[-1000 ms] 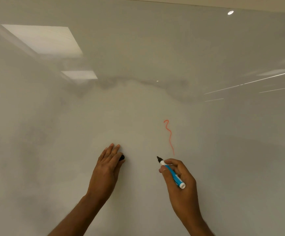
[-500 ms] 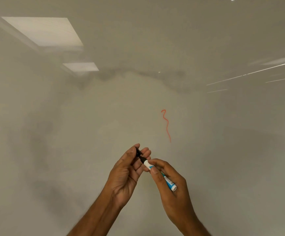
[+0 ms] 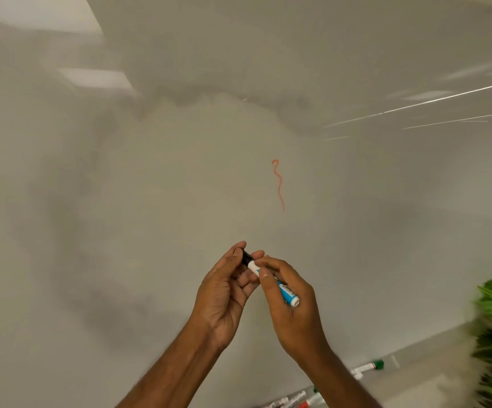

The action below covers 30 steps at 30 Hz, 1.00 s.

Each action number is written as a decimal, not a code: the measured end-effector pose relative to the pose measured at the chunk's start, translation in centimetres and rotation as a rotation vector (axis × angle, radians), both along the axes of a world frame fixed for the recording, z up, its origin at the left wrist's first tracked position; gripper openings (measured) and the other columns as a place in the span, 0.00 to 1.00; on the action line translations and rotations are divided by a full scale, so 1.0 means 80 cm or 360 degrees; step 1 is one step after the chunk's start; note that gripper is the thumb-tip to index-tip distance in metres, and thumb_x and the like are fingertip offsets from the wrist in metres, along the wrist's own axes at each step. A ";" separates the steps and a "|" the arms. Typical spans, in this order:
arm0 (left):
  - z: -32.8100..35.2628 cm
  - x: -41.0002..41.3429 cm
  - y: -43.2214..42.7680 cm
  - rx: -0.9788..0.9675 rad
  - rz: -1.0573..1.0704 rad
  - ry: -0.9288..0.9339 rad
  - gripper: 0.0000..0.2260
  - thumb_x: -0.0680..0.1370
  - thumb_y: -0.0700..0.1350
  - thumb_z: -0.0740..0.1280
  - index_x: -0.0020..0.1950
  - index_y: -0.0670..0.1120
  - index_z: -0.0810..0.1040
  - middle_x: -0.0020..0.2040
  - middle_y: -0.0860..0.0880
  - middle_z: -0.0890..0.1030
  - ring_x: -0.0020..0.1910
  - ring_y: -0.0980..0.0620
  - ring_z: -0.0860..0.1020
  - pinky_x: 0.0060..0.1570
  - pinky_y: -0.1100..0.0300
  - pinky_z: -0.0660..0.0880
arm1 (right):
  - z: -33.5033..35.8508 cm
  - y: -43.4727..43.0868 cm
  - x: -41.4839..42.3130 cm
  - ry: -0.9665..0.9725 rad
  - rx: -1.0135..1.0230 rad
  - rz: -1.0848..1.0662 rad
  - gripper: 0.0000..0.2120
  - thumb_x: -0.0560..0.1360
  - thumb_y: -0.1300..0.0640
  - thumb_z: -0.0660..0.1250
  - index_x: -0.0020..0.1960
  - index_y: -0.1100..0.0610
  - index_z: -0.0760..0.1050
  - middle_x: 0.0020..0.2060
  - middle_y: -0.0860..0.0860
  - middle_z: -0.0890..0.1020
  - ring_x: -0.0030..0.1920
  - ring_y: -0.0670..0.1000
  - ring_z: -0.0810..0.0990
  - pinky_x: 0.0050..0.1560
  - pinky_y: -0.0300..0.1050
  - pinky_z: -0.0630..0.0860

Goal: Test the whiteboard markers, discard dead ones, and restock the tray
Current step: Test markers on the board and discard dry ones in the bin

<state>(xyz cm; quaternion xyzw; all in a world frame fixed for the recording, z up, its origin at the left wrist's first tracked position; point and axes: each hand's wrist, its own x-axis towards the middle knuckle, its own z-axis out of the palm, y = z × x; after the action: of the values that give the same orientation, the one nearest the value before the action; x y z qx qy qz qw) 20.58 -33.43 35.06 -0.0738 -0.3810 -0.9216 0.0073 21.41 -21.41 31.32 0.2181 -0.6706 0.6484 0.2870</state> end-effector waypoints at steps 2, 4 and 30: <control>-0.004 0.005 0.001 -0.0051 -0.0047 0.0012 0.13 0.83 0.41 0.65 0.67 0.39 0.78 0.56 0.36 0.84 0.54 0.42 0.84 0.53 0.50 0.83 | -0.003 0.006 0.012 -0.0022 -0.0022 0.0038 0.11 0.79 0.53 0.65 0.60 0.50 0.78 0.54 0.42 0.84 0.58 0.46 0.82 0.55 0.41 0.81; -0.007 0.011 0.009 -0.0097 -0.0082 0.0021 0.13 0.83 0.40 0.65 0.66 0.39 0.78 0.56 0.36 0.84 0.54 0.42 0.85 0.49 0.52 0.84 | -0.006 0.019 0.024 -0.0036 -0.0080 0.0040 0.10 0.78 0.53 0.67 0.58 0.52 0.79 0.52 0.43 0.85 0.55 0.47 0.84 0.52 0.40 0.82; -0.288 -0.033 0.480 -0.2073 0.0206 0.0577 0.16 0.83 0.54 0.64 0.71 0.55 0.75 0.64 0.57 0.81 0.63 0.55 0.79 0.66 0.55 0.74 | -0.256 0.564 0.031 -0.0767 0.0874 -0.0879 0.07 0.80 0.54 0.66 0.58 0.51 0.78 0.49 0.44 0.81 0.49 0.45 0.77 0.50 0.42 0.75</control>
<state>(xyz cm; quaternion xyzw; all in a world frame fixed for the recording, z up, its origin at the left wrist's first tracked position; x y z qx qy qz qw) 17.91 5.00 12.05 -0.1935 -0.8547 -0.4750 0.0802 23.87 23.74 10.84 -0.0580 -0.8983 0.3779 0.2165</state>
